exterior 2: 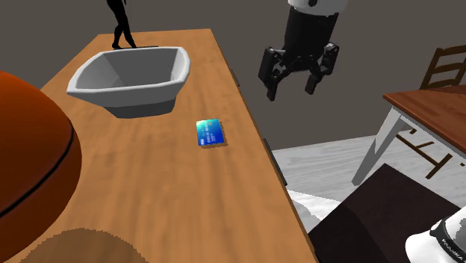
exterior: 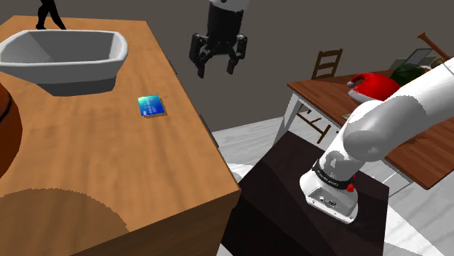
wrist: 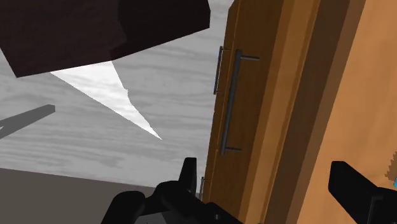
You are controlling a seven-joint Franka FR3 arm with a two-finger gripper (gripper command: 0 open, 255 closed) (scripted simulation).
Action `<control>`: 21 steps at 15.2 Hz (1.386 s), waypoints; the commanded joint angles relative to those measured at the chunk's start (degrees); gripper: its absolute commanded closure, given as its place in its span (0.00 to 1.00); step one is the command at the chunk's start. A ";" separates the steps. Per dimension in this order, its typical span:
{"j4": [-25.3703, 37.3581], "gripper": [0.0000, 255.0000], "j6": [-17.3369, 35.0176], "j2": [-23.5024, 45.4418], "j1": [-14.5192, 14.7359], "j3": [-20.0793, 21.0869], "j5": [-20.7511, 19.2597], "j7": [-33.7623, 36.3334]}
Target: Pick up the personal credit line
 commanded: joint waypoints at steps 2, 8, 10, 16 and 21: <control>5.56 0.00 0.90 6.48 -0.90 4.25 -3.18 6.49; 19.64 0.00 -0.38 22.49 -0.50 11.82 -14.49 21.18; 25.43 0.00 -2.08 28.71 1.19 13.27 -19.42 26.10; 32.84 0.00 -3.45 37.98 5.71 13.21 -26.55 32.58; 29.50 0.00 -0.07 38.14 5.41 13.03 -26.87 33.23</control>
